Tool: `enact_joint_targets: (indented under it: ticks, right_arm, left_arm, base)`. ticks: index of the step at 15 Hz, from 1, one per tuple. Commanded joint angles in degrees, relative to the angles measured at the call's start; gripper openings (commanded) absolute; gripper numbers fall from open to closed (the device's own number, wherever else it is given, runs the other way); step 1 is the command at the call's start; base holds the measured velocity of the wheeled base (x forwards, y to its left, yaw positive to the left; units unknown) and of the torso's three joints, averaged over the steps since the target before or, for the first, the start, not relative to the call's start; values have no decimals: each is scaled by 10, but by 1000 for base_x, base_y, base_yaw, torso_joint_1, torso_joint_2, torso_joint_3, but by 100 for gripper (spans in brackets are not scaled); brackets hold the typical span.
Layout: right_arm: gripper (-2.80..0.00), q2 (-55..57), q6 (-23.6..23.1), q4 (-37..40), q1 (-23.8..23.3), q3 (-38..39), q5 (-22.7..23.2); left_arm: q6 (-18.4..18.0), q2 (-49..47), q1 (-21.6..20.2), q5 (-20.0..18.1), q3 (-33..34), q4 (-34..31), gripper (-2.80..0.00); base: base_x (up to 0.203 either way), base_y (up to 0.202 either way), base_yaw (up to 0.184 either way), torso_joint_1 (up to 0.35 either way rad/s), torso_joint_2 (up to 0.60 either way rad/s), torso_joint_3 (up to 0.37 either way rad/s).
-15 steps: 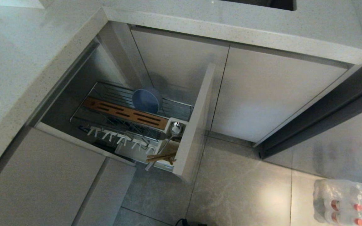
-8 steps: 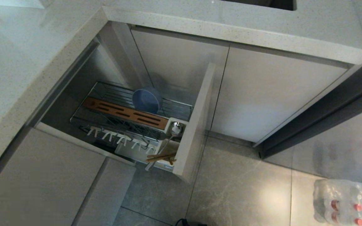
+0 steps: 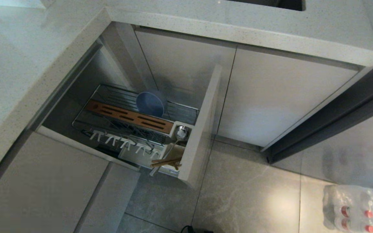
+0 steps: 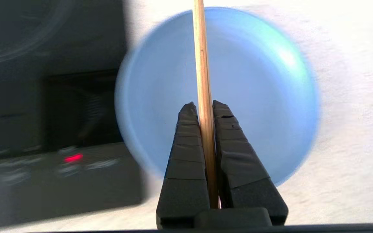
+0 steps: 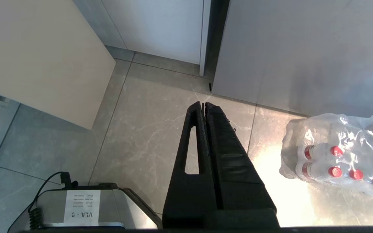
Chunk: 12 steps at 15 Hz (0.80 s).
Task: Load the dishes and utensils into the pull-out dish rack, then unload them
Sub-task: Take the chopsticks out of the cupboard
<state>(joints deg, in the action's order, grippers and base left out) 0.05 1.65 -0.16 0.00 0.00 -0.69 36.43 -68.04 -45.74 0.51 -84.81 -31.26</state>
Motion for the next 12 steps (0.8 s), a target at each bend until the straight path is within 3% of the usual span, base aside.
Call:
enact_joint_targets:
  ticks: [1,3,7,12]
  right_arm:
    - [-280,0,0,0,0,0,0]
    - [-280,0,0,0,0,0,0]
    - [-280,0,0,0,0,0,0]
    - [-280,0,0,0,0,0,0]
  left_arm:
    - [18,-32,35,3,-11,0,-280]
    - [43,-64,91,25,-32,3,-280]
    - [77,-122,218,119,-62,19,-280]
    - [80,-139,243,128,-80,60,-280]
  base:
    - [0,0,0,0,0,0]
    - [0,0,0,0,0,0]
    - [0,0,0,0,0,0]
    - [0,0,0,0,0,0]
